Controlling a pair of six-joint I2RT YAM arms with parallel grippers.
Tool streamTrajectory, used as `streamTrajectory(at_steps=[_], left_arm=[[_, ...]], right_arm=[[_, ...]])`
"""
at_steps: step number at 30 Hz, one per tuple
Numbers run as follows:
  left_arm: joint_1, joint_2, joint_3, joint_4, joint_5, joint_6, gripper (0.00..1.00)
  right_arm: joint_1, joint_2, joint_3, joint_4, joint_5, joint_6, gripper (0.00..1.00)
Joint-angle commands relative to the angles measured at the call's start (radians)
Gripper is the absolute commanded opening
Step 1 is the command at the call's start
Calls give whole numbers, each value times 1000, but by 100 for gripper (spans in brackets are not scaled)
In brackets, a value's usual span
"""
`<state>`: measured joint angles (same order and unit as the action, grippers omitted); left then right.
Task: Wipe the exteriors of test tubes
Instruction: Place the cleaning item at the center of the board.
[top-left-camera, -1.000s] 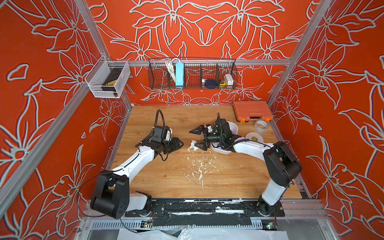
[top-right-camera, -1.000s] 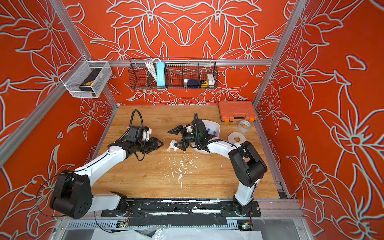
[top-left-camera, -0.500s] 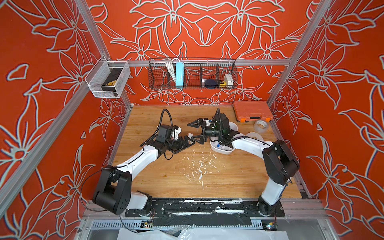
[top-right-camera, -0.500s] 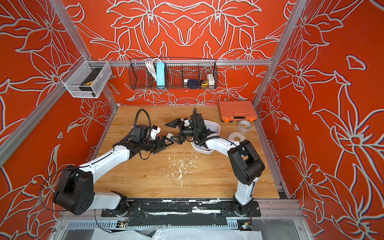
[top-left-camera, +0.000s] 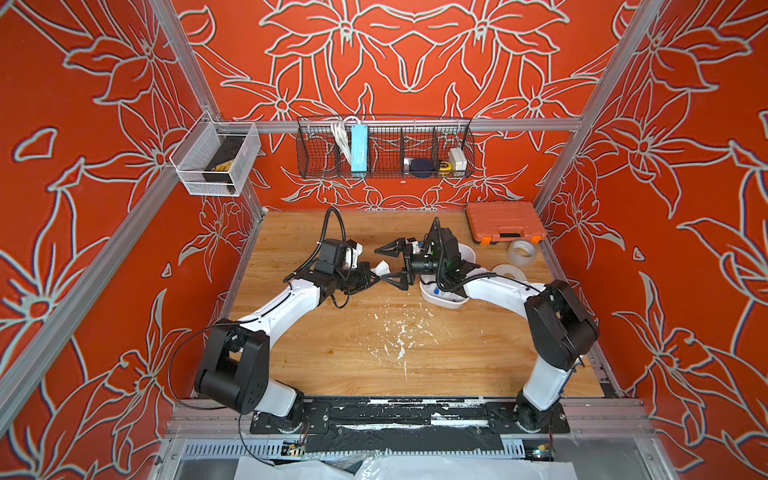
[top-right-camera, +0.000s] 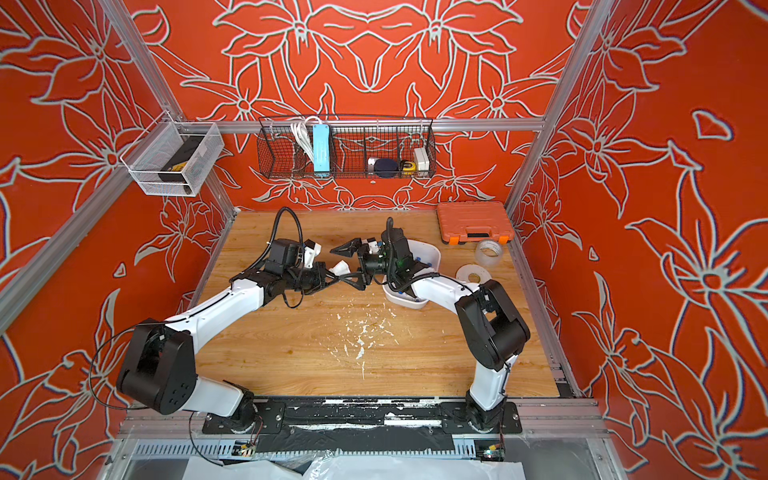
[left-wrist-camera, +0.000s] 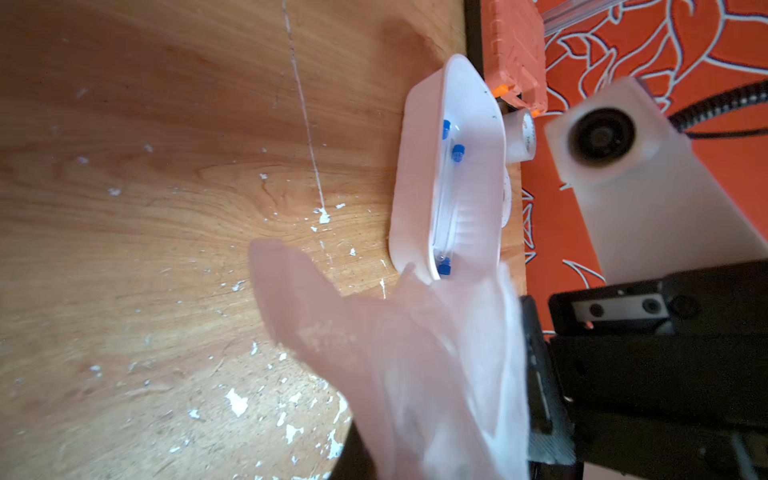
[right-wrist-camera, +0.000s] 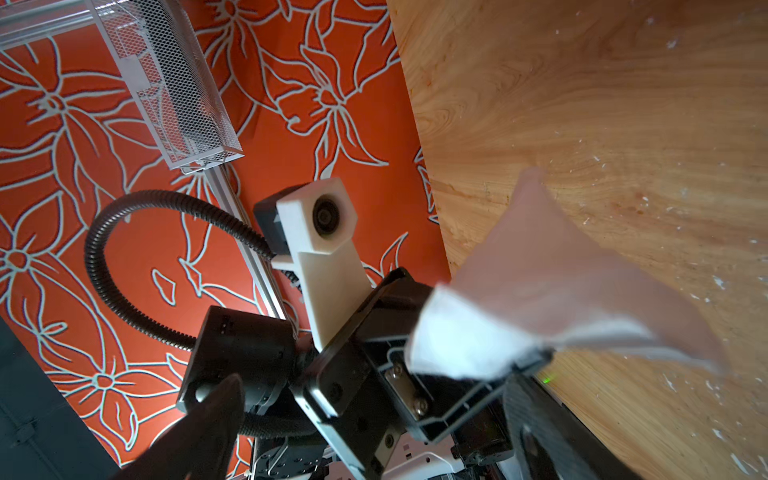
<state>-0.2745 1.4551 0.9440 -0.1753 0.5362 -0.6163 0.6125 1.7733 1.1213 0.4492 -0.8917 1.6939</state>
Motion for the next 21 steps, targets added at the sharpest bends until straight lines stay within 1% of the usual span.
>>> streamTrajectory(at_steps=[1, 3, 7, 8, 9, 10, 11, 12, 13, 14, 16, 19, 20, 21], left_arm=[[38, -14, -17, -55, -64, 12, 0], [60, -13, -26, -71, -84, 12, 0], [83, 10, -21, -118, -106, 49, 0], [83, 28, -12, -146, -105, 64, 10], [83, 41, -6, -170, -102, 74, 30], [83, 52, -1, -194, -99, 80, 61], [83, 53, 4, -212, -100, 85, 81], [83, 45, 7, -225, -100, 91, 90], [83, 30, 13, -238, -107, 99, 96], [82, 14, 22, -253, -117, 106, 98], [82, -18, 57, -303, -154, 130, 98], [83, -68, 103, -344, -204, 152, 98], [83, -88, 111, -342, -218, 155, 98], [83, -115, 114, -328, -236, 156, 98]], right_arm=[[-28, -42, -43, 8, -27, 8, 97], [-43, -52, -59, -20, -48, -14, 97], [-62, -73, -62, -159, -84, -127, 97], [-65, -77, -53, -209, -84, -165, 97], [-66, -78, -41, -258, -82, -202, 97], [-68, -78, -18, -328, -75, -262, 97], [-71, -77, 13, -403, -64, -321, 97], [-73, -75, 41, -464, -52, -376, 97], [-76, -69, 78, -538, -35, -441, 97], [-80, -67, 110, -607, -13, -497, 97], [-91, -60, 175, -723, 41, -605, 97], [-136, -64, 251, -827, 119, -726, 97], [-152, -70, 276, -869, 156, -765, 97], [-179, -80, 307, -932, 218, -828, 97]])
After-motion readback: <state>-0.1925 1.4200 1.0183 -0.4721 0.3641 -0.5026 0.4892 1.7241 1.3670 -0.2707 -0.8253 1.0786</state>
